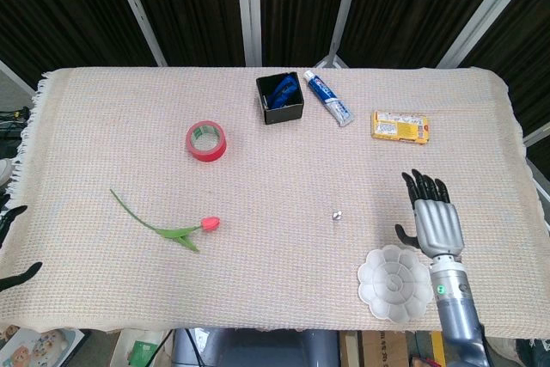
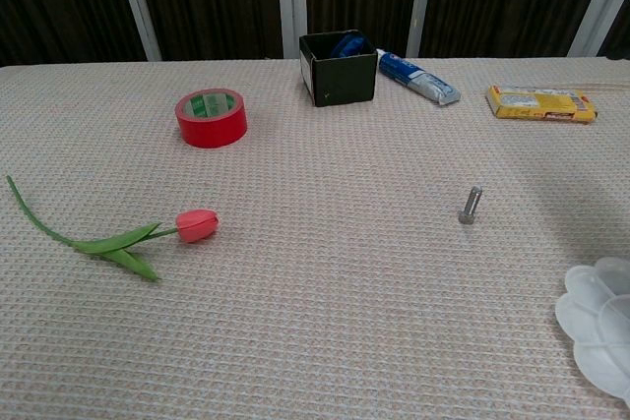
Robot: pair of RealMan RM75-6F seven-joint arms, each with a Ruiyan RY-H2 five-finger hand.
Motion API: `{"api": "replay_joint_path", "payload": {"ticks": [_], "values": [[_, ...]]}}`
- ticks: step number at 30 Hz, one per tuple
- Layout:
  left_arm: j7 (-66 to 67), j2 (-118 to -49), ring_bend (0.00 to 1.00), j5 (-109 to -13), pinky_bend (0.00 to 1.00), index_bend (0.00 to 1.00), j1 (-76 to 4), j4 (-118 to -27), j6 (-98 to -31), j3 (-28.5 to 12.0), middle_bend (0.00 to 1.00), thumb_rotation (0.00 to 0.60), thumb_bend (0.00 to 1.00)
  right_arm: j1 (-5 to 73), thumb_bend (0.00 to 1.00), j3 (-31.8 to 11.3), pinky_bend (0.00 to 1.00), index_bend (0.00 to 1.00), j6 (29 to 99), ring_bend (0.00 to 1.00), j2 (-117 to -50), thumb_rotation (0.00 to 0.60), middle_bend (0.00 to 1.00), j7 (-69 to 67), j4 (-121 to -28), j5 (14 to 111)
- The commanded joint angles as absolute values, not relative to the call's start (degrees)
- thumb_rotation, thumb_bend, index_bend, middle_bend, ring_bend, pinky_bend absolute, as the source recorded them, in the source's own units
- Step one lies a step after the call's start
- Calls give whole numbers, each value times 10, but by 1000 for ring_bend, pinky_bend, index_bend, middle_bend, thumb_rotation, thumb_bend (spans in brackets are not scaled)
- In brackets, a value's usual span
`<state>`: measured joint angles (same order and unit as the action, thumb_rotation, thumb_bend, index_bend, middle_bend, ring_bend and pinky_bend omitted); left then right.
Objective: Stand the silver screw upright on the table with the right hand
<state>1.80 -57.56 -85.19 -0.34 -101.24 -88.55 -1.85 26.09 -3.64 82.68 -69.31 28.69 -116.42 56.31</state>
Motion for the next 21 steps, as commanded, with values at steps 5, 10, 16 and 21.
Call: {"api": "replay_joint_path", "payload": {"ticks": [5, 10, 16, 21], "values": [[18, -575, 0, -852, 0, 175, -2, -1012, -887, -18, 0, 600, 251, 122, 301, 96, 8, 25, 919, 3, -652, 600, 0, 128, -1043, 864], [15, -575, 0, -853, 0, 170, -2, -1011, -889, -19, 0, 600, 251, 101, 246, 96, 0, 21, 940, 0, -668, 600, 0, 136, -1007, 894], [13, -574, 0, -854, 0, 166, -2, -1010, -888, -18, 0, 600, 251, 88, 245, 73, 0, 14, 954, 0, -680, 600, 0, 148, -984, 894], [15, -575, 0, -856, 0, 166, -3, -1009, -884, -16, 0, 600, 251, 81, 245, 59, 0, 15, 957, 0, -689, 600, 0, 142, -974, 896]]}}
